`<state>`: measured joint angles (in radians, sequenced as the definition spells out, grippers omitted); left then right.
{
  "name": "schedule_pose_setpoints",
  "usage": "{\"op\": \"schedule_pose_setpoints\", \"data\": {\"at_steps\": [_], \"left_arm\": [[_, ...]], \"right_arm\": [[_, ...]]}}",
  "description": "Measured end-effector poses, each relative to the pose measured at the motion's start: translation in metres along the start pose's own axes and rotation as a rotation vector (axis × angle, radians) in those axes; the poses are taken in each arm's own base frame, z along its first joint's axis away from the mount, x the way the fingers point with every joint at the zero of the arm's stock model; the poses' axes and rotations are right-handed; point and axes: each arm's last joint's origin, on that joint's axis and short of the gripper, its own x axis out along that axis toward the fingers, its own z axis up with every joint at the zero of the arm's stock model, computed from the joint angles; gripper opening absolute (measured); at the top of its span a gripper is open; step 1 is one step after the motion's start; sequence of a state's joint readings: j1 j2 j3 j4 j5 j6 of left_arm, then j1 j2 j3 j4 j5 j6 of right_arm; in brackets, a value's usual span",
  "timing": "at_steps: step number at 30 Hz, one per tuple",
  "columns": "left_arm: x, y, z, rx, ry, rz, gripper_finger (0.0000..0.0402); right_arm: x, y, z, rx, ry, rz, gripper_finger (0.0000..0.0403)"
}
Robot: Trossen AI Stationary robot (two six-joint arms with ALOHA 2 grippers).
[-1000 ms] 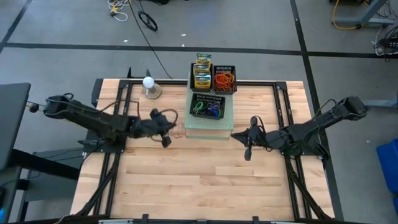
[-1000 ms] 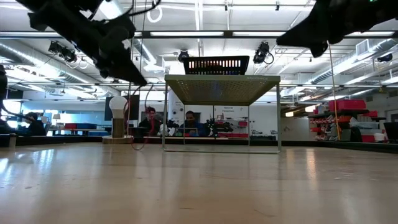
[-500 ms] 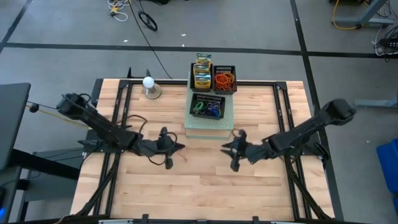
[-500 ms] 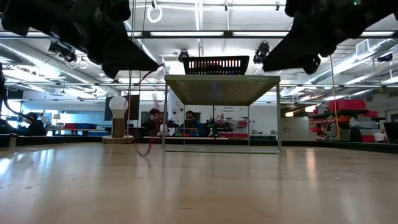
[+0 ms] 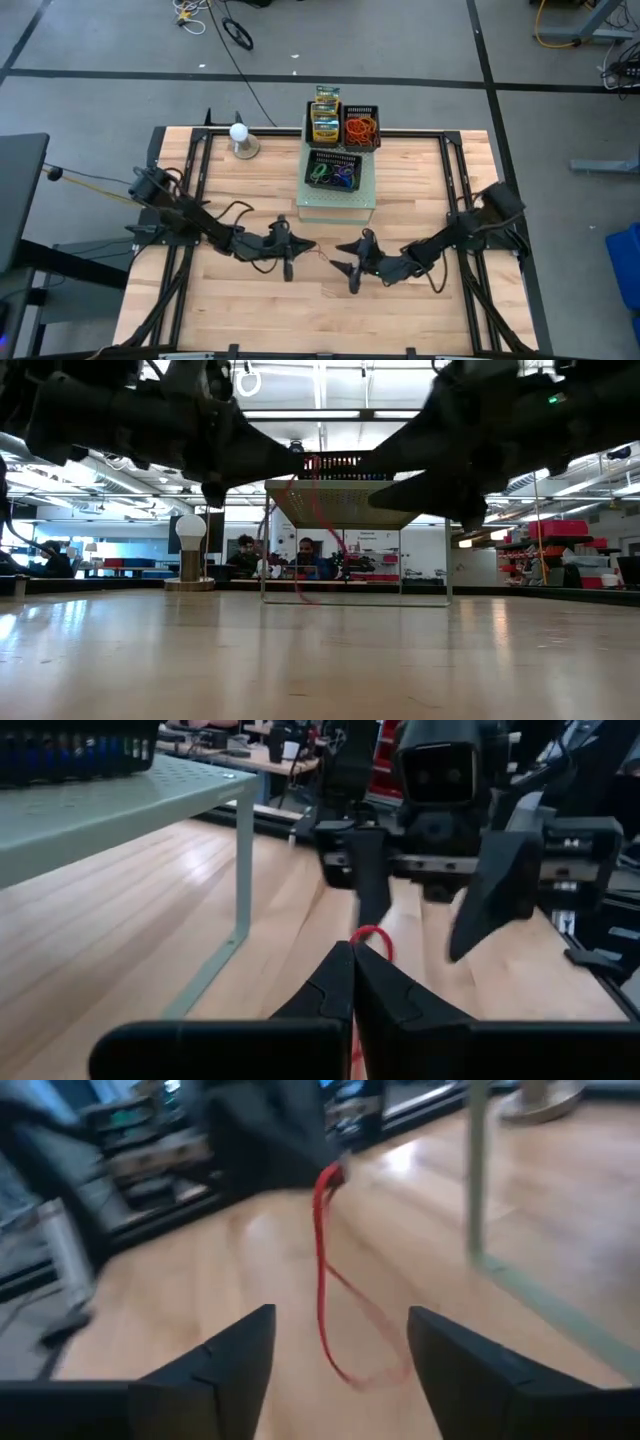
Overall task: Pick & Place Office Desk Supplies
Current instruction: Put the red rubber band into the top right black bin on the shelf
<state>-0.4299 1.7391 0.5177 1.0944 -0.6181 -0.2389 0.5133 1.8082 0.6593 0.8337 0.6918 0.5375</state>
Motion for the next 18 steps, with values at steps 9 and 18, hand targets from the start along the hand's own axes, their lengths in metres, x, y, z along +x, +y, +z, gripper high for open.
{"op": "schedule_pose_setpoints", "data": {"at_steps": [9, 18], "left_arm": [[0.017, -0.011, 0.009, 0.038, -0.068, -0.015, 0.0004], [0.019, -0.009, 0.016, 0.033, -0.104, -0.026, 0.0004]], "right_arm": [[0.040, -0.001, 0.005, -0.004, -0.036, -0.066, 0.0304], [0.053, -0.005, 0.017, -0.058, -0.040, -0.037, 0.0189]]}}
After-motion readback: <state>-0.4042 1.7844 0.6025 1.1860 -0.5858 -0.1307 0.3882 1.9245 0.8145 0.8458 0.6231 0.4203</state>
